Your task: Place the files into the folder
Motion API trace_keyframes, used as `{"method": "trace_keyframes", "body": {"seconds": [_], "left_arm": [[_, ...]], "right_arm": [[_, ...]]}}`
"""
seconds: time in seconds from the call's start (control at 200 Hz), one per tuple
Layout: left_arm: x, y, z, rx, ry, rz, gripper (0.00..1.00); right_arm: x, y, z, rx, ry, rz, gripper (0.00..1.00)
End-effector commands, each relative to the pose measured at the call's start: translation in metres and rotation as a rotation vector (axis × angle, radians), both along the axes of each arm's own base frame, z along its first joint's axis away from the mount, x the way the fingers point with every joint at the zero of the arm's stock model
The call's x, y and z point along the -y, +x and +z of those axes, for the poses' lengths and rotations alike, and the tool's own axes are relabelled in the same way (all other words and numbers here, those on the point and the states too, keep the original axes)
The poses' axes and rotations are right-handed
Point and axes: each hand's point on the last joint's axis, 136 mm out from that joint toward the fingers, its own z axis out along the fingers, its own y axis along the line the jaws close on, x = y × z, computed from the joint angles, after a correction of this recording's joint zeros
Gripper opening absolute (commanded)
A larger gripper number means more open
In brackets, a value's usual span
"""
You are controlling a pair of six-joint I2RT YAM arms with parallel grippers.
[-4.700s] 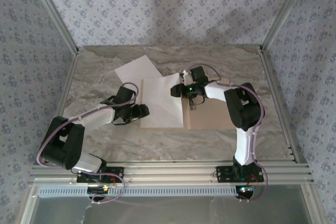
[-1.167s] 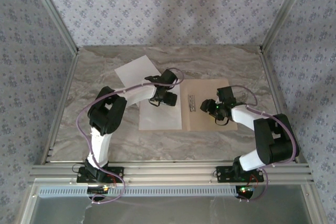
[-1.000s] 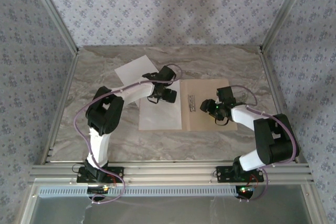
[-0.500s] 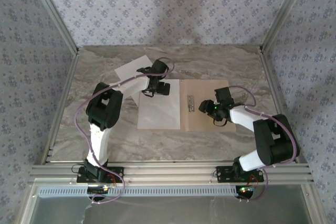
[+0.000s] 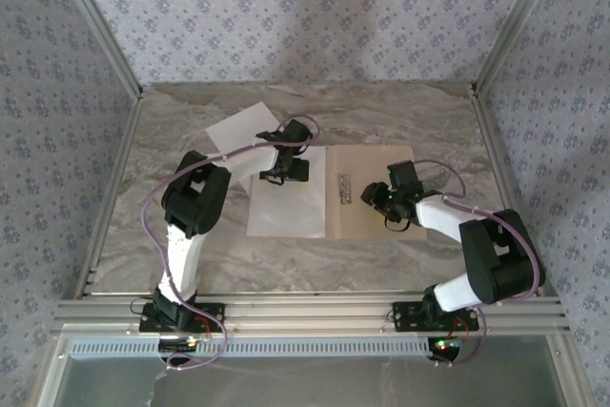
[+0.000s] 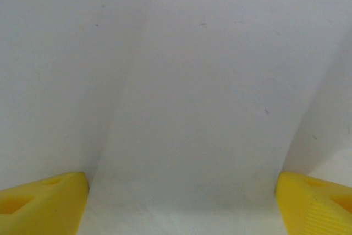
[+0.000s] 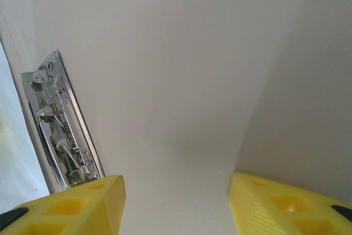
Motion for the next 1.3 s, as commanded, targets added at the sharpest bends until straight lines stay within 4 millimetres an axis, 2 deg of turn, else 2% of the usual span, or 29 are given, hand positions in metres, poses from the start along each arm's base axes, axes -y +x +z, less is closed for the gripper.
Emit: {"method": "trace_keyframes", "body": {"seconds": [0.0,0.215,0.575,0.909,1.024,1.294], "left_arm": [[-0.01,-0.019,-0.001,-0.051,0.033,0.022,0.88],[-0.021,-0.012,0.008,-0.026,0.061,0.046,0.88],[-0.04,-0.014,0.006,-0.056,0.078,0.093,0.88],[-0.029,-0.013,0.009,-0.061,0.028,0.063,0.88],[-0.024,-0.01,0.02,-0.036,0.014,0.044,0.88],[-0.019,-0.007,0.064,0.037,-0.001,0.012,0.89]], "right_arm": [[0.01,-0.043,-0.036,-0.178,-0.05,-0.016,0.55],[0.011,-0.043,-0.035,-0.175,-0.054,-0.019,0.55],[0.012,-0.046,-0.036,-0.176,-0.056,-0.025,0.55],[0.01,-0.045,-0.035,-0.174,-0.049,-0.024,0.56],[0.008,-0.043,-0.033,-0.17,-0.044,-0.021,0.56],[-0.001,-0.037,-0.026,-0.153,-0.029,0.006,0.56]]}}
